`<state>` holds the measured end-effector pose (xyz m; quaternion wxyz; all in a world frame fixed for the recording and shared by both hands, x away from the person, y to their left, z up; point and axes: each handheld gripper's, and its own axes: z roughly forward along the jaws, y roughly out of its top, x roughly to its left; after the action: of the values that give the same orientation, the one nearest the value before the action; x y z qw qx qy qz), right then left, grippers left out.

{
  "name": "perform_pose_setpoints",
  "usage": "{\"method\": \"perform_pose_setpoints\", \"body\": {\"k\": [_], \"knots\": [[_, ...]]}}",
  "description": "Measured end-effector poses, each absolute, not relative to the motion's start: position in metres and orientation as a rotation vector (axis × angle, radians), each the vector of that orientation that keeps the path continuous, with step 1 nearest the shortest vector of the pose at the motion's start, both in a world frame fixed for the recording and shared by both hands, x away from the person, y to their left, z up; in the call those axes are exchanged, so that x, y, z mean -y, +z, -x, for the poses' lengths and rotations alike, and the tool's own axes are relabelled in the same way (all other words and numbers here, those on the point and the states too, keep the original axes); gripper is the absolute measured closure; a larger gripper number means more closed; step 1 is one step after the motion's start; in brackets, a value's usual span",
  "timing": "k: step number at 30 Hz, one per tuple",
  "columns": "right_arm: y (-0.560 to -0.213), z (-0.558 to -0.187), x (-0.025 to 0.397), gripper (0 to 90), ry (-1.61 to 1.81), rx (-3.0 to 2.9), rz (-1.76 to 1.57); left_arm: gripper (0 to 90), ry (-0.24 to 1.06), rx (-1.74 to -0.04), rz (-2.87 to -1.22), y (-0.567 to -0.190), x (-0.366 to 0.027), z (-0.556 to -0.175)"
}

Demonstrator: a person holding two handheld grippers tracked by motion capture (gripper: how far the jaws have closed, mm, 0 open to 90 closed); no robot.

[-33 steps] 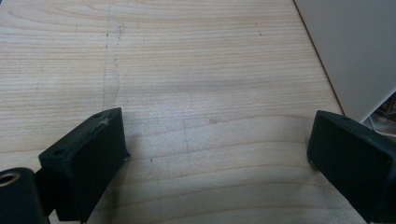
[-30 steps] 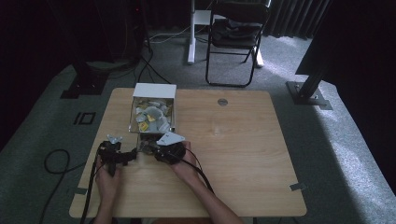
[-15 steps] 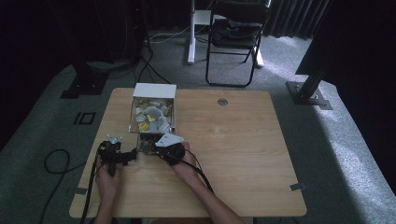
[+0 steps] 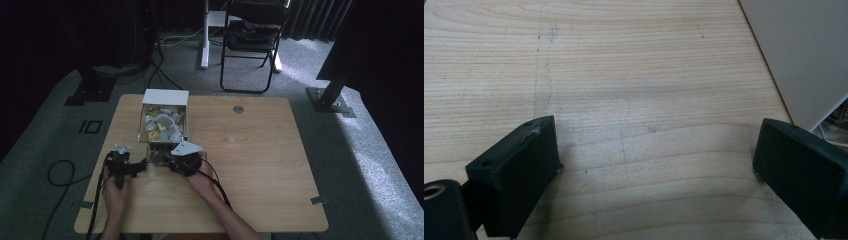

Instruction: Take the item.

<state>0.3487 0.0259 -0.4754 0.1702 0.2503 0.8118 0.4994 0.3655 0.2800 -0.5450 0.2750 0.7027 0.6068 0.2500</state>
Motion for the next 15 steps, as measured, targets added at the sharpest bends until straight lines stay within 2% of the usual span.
{"method": "perform_pose_setpoints", "body": {"k": [2,4,15], "knots": [[-0.478,-0.348,-0.029,53.3,1.405,-2.316,-0.713,5.5,0.672,-1.631,-1.888,-0.545,-0.280,-0.366],[-0.481,-0.347,-0.032,50.5,1.388,-2.312,-0.726,5.5,0.672,-1.631,-1.890,-0.545,-0.280,-0.365],[-0.486,-0.345,-0.041,52.3,1.331,-2.300,-0.707,5.5,0.672,-1.631,-1.886,-0.545,-0.280,-0.366]]}}
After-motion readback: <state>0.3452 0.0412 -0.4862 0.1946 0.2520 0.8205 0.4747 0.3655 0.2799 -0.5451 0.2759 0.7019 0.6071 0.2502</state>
